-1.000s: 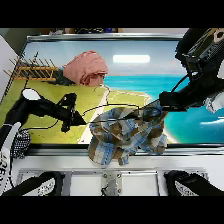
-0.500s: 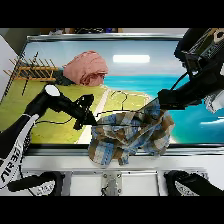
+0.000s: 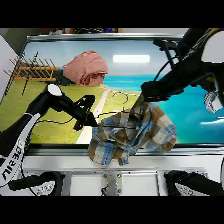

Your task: Fold the clothes and pants, and hang the long-sleeved shirts on hangers.

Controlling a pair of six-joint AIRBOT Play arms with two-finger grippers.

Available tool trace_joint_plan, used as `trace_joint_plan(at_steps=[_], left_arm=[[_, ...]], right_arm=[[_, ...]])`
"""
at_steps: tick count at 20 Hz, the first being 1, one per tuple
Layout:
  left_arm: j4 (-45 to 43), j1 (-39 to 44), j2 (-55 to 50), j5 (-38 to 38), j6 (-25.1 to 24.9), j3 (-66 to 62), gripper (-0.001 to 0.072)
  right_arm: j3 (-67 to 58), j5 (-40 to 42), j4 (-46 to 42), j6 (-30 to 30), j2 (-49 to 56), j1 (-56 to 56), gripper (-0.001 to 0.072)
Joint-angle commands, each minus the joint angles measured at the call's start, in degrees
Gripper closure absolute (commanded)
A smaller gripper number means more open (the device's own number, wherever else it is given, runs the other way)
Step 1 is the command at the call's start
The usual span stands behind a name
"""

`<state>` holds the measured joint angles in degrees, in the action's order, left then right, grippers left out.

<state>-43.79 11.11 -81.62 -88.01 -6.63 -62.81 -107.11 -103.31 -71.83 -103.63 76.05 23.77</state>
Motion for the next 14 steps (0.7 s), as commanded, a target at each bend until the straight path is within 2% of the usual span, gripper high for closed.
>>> trace_joint_plan(at_steps=[1,5,7,14], left_arm=[[0.0,-1.99,-0.04,-1.6,-0.02,-0.07,0.0696],[-0.02,-5.44,2.16,-0.92,-0.13,1.68,0.0696],[0.02,-7.19,4.83,0.0,-1.86,4.26,0.0696],[0.26,-10.75,8.28,1.99,-3.06,10.93,0.0696]], right_arm=[[-2.12,6.03,1.36,-0.02,2.93,6.08,0.0693],[-2.25,15.87,4.0,-0.09,4.72,9.92,0.0693],[-2.34,18.36,4.2,-0.35,5.7,10.27,0.0693],[-2.34,20.72,7.43,-0.68,7.91,10.34,0.0691]])
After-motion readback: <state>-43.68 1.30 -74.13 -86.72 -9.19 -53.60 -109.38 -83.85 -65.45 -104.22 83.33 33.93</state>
